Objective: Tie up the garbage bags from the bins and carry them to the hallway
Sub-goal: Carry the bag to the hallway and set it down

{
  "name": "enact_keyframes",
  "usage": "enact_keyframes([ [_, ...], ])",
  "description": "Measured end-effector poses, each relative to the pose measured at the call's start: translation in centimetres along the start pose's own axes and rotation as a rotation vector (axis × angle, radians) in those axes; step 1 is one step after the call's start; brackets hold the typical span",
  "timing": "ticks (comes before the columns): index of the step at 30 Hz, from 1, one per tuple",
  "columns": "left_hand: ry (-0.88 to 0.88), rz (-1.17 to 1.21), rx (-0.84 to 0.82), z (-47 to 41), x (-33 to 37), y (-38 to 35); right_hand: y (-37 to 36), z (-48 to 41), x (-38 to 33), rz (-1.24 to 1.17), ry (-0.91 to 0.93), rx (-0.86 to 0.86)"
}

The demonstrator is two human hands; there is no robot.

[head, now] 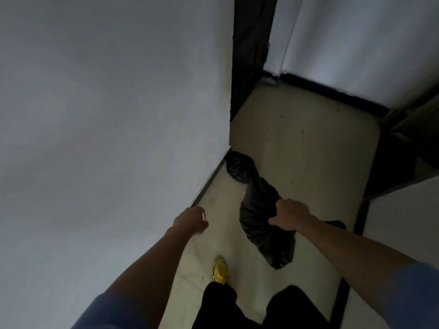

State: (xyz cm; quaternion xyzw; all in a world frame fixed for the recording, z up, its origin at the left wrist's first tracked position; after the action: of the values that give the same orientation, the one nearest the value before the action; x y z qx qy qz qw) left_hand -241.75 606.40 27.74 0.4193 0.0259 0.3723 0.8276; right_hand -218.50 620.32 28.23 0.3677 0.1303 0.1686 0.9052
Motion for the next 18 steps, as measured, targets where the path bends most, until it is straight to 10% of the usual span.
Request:
enact_keyframes([
  [18, 0.320, 0.262, -0.087, -29.9, 0.0, -4.8, -1.6, -38.3, -3.4, -0.003, 0.194, -0.224],
])
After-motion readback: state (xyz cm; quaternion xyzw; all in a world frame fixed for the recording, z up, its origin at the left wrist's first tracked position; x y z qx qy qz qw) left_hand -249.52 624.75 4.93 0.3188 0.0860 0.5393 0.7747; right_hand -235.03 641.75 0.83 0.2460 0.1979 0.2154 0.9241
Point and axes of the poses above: each hand's wrist, its own z-axis away from the middle knuckle, its own y-axis out of the back of the hand, x = y × z, the point moved 6 cm from there along -z, towards the middle knuckle, and after that the axes turned 1 degree about -z, right-handed, at the moved point
